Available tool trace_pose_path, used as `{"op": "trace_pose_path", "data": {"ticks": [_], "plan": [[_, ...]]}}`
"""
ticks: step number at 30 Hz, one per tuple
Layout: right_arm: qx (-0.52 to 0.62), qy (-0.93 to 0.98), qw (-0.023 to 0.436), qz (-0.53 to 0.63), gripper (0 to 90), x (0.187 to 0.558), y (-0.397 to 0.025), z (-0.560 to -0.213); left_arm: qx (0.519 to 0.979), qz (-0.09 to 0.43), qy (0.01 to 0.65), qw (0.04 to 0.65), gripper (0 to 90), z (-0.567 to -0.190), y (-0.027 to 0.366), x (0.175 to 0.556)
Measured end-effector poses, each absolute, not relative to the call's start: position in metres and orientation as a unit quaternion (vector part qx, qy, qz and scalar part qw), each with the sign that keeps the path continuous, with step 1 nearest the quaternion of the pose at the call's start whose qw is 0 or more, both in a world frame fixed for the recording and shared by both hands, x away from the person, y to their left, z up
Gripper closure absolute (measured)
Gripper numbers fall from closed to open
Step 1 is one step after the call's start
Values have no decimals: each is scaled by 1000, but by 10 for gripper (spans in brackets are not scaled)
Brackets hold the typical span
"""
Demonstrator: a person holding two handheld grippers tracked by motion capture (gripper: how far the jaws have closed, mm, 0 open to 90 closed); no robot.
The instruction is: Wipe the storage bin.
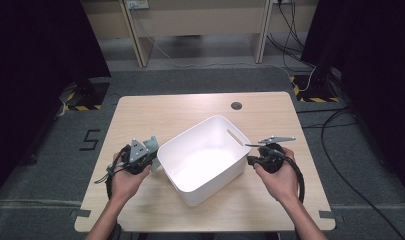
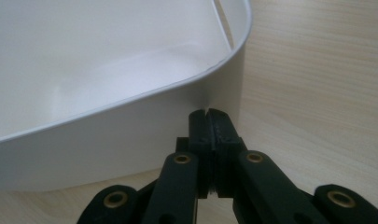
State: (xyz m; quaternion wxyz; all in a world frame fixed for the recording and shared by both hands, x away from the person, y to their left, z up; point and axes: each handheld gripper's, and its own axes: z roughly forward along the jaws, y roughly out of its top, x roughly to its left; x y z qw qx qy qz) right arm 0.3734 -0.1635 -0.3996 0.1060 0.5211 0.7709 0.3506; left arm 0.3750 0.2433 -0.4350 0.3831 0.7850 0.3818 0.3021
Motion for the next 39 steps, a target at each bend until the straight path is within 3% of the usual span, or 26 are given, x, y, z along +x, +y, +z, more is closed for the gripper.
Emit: {"op": "trace_pose_path", "data": {"ticks": [17, 32, 39], "plan": [[512, 776, 99, 354, 885, 376, -147, -404, 787, 304, 372, 388, 810, -433, 229, 368], [519, 761, 128, 368, 885, 427, -117, -388, 797, 303, 362, 377, 810, -430, 189, 385], [527, 750, 121, 380, 841, 423, -124, -389, 804, 306, 359, 363, 807, -430, 188, 379]]}}
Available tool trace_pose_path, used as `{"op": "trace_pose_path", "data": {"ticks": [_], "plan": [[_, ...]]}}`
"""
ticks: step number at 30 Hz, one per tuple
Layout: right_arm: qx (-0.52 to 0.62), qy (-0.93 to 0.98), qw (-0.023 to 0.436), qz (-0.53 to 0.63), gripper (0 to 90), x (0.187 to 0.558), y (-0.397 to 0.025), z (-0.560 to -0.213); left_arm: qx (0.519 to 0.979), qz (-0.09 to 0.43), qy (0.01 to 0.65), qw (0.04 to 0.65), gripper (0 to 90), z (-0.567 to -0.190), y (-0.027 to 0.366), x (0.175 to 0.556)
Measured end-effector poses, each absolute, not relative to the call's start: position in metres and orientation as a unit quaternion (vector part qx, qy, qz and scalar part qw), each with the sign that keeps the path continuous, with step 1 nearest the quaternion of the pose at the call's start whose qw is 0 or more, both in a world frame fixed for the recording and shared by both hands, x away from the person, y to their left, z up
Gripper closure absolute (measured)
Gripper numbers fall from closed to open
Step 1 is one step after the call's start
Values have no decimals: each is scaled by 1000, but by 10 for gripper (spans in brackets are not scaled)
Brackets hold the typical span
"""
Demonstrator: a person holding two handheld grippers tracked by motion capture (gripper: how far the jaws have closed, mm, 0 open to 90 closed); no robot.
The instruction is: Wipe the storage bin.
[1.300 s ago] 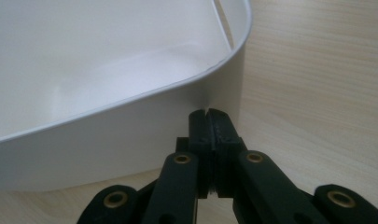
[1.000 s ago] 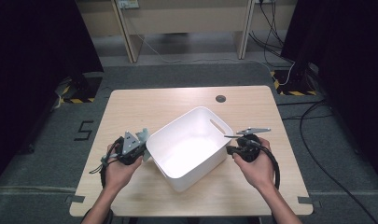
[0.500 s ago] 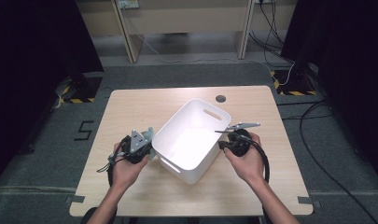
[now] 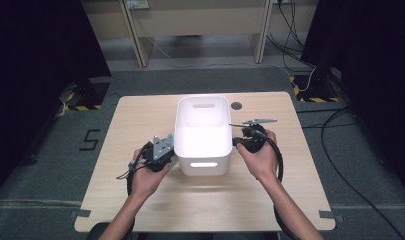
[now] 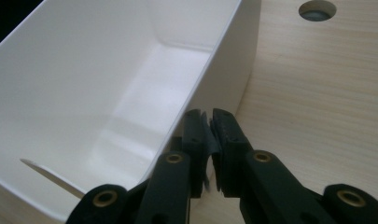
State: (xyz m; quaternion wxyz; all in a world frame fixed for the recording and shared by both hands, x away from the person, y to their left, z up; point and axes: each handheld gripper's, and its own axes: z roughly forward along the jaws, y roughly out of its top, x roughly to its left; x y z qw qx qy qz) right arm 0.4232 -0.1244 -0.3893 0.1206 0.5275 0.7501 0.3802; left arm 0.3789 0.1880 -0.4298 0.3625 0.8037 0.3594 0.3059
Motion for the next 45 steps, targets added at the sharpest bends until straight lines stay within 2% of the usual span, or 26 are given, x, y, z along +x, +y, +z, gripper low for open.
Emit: {"op": "trace_pose_path", "data": {"ticks": [8, 17, 32, 45], "plan": [[542, 716, 141, 417, 788, 413, -141, -368, 815, 283, 339, 375, 806, -429, 192, 340], [527, 726, 133, 422, 704, 410, -122, -374, 824, 268, 319, 383, 807, -431, 175, 328], [518, 745, 128, 401, 713, 412, -112, -386, 823, 259, 331, 383, 806, -439, 165, 337], [511, 750, 142, 394, 713, 410, -109, -388, 827, 253, 334, 373, 807, -441, 161, 338]]}}
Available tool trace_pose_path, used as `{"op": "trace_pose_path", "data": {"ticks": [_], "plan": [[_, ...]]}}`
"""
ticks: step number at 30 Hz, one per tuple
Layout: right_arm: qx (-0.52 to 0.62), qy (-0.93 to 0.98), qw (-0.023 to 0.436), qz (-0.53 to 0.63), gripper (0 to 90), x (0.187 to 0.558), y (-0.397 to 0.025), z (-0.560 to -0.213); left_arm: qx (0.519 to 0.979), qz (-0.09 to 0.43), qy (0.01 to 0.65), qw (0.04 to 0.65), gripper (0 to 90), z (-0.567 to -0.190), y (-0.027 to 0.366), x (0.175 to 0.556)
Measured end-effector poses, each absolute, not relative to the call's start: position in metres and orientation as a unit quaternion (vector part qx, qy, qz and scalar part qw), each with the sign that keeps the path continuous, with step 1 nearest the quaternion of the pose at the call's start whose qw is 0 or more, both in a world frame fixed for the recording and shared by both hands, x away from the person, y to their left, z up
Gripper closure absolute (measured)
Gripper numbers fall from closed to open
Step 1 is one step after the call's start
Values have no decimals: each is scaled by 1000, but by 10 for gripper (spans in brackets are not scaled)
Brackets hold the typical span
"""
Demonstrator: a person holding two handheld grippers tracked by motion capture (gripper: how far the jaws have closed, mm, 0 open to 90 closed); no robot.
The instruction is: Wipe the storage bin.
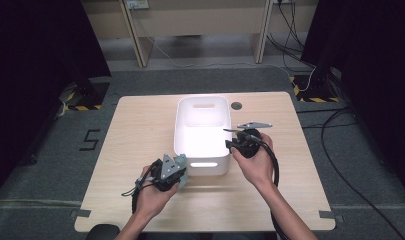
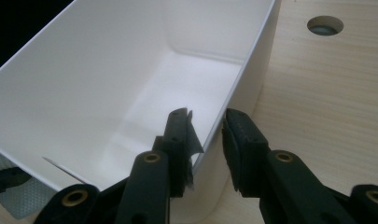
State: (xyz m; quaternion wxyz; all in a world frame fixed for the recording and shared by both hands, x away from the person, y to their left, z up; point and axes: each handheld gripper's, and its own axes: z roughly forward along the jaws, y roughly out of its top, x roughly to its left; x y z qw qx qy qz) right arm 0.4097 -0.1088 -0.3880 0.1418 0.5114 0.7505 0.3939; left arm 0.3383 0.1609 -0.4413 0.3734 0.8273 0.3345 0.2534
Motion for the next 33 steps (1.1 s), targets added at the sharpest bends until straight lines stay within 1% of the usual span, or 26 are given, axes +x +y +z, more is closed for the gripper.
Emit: {"op": "trace_pose_path", "data": {"ticks": [1, 14, 25, 33], "plan": [[511, 751, 142, 394, 713, 410, -109, -388, 827, 246, 341, 373, 807, -443, 160, 338], [510, 750, 148, 394, 714, 409, -108, -388, 833, 236, 344, 364, 808, -455, 155, 341], [510, 750, 148, 394, 713, 408, -108, -388, 836, 233, 348, 355, 808, -471, 152, 342], [510, 751, 152, 392, 707, 408, -106, -389, 834, 229, 354, 355, 808, -476, 151, 344]]}}
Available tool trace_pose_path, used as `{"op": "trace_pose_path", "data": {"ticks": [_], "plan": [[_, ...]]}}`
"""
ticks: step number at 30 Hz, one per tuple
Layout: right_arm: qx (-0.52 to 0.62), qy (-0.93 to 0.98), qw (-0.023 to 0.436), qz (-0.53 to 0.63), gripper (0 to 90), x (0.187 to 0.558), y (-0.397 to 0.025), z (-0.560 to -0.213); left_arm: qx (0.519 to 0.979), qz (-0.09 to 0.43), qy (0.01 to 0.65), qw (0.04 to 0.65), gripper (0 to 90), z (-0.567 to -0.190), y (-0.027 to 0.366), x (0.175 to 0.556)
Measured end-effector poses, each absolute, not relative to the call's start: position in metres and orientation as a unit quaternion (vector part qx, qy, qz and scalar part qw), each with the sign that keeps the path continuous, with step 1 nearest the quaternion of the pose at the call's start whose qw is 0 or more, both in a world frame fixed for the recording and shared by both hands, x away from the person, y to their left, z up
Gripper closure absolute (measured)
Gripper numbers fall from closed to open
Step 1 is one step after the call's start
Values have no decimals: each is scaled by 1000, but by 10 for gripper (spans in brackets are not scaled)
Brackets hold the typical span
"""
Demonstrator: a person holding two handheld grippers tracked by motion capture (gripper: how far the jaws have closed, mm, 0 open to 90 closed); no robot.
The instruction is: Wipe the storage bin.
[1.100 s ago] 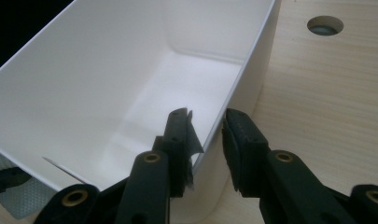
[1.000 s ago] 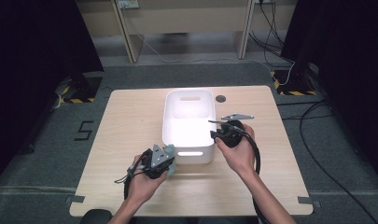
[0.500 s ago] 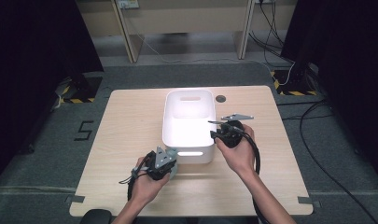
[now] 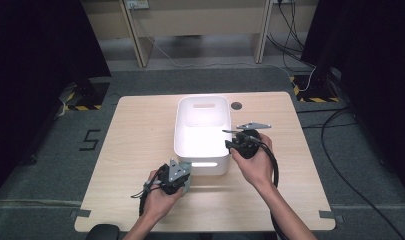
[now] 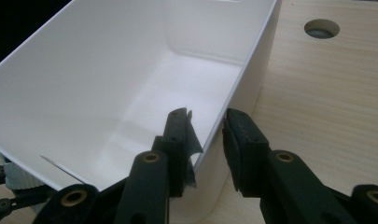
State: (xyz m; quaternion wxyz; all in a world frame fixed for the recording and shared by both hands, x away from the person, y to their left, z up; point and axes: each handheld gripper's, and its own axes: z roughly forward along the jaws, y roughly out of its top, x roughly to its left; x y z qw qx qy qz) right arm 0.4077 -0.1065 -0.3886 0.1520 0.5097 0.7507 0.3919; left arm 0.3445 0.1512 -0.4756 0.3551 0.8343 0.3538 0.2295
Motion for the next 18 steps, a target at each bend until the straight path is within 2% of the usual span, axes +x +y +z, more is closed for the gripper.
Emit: {"op": "trace_pose_path", "data": {"ticks": [18], "plan": [[512, 748, 153, 393, 702, 407, -106, -389, 831, 225, 357, 362, 808, -476, 141, 348]]}}
